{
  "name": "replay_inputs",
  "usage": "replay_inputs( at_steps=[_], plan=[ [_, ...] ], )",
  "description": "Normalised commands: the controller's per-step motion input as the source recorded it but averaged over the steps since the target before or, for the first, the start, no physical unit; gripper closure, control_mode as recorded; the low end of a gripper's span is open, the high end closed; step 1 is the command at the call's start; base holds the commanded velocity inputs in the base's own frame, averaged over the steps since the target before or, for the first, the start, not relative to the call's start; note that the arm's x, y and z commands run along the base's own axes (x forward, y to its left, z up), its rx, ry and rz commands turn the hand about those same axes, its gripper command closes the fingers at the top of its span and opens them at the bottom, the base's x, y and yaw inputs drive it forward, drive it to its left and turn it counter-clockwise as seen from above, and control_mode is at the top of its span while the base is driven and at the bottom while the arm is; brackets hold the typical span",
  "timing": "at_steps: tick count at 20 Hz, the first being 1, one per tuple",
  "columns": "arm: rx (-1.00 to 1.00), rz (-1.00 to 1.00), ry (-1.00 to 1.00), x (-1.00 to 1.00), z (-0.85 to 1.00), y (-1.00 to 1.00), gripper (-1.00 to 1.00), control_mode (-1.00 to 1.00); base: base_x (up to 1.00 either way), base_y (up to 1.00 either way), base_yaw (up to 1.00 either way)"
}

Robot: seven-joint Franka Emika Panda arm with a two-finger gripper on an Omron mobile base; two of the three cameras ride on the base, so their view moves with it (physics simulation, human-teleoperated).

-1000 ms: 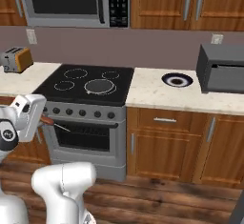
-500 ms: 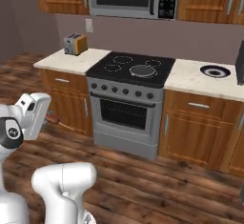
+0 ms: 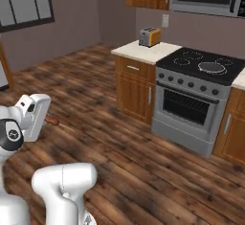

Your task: Place the cold items (tomato and tangerine) from the fridge in one tupperware on the dining counter. Place the warm items (hot dog and kebab skewer) in the stove area in another tupperware.

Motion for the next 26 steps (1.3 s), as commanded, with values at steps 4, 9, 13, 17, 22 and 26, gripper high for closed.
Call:
replay_inputs(
  at_steps=[4, 9, 13, 17, 22, 26],
  plan=[
    [0.00, 0.00, 0.00, 0.00, 0.00, 0.00, 1.00, 1.00, -1.00, 0.38, 0.46],
    [0.00, 0.00, 0.00, 0.00, 0.00, 0.00, 1.00, 1.00, -1.00, 0.46, 0.45],
    [0.00, 0.00, 0.00, 0.00, 0.00, 0.00, 1.00, 1.00, -1.00, 0.48, 0.41],
    [0.00, 0.00, 0.00, 0.00, 0.00, 0.00, 1.00, 1.00, -1.00, 0.52, 0.39],
    [0.00, 0.00, 0.00, 0.00, 0.00, 0.00, 1.00, 1.00, -0.94, 0.73, 0.43],
    [0.00, 0.00, 0.00, 0.00, 0.00, 0.00, 1.00, 1.00, -0.70, 1.00, 0.23]
  ],
)
